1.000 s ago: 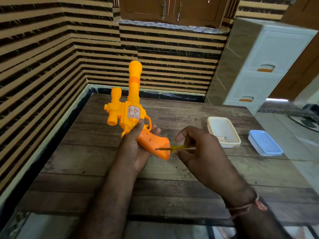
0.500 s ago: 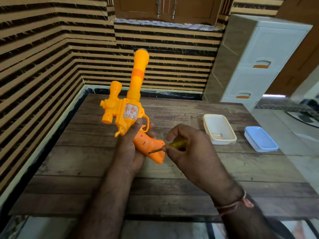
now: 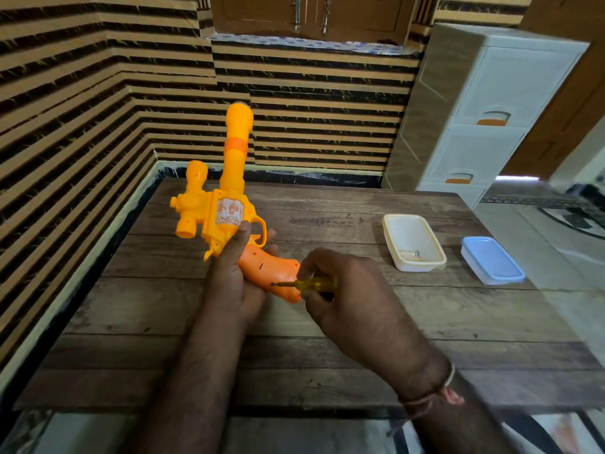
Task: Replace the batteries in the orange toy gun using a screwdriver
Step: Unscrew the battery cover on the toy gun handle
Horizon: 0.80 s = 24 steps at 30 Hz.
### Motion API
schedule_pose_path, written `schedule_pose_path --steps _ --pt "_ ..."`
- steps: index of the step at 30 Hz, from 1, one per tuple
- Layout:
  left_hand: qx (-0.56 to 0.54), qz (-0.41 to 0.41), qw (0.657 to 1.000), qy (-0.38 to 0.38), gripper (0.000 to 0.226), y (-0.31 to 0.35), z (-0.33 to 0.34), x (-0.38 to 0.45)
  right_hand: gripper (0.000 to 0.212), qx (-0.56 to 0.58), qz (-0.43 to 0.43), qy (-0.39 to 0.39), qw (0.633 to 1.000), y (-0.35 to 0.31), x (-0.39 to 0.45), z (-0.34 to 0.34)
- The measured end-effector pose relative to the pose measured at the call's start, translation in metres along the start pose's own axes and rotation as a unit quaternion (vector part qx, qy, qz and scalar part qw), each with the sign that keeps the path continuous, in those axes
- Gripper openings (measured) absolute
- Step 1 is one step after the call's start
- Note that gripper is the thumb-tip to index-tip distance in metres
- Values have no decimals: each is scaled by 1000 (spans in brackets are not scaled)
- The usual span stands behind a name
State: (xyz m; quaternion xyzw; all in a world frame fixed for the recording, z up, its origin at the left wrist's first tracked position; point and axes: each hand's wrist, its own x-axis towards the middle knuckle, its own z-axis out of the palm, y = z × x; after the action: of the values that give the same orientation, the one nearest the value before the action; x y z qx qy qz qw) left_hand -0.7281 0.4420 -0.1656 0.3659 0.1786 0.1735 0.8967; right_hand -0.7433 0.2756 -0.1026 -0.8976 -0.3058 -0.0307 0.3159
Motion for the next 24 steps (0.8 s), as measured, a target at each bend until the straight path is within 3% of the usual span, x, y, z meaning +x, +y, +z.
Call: schedule_pose_path --steps 6,10,13,16,20,24 --pt "-2 -3 1000 15 29 1 2 -2 6 12 -15 9 1000 -1 2 3" --pt "-1 5 1000 24 39 2 2 -3 27 37 8 13 999 5 2 3" --pt "19 10 1000 16 51 2 2 -3 27 66 21 16 997 4 2 6" --pt "26 12 1000 13 42 1 3 -3 12 23 22 19 999 1 2 9" --pt "6 7 1000 11 33 0 3 -3 8 12 28 38 999 5 2 7" --pt "0 5 1000 15 34 2 5 -5 23 58 21 22 998 3 2 5"
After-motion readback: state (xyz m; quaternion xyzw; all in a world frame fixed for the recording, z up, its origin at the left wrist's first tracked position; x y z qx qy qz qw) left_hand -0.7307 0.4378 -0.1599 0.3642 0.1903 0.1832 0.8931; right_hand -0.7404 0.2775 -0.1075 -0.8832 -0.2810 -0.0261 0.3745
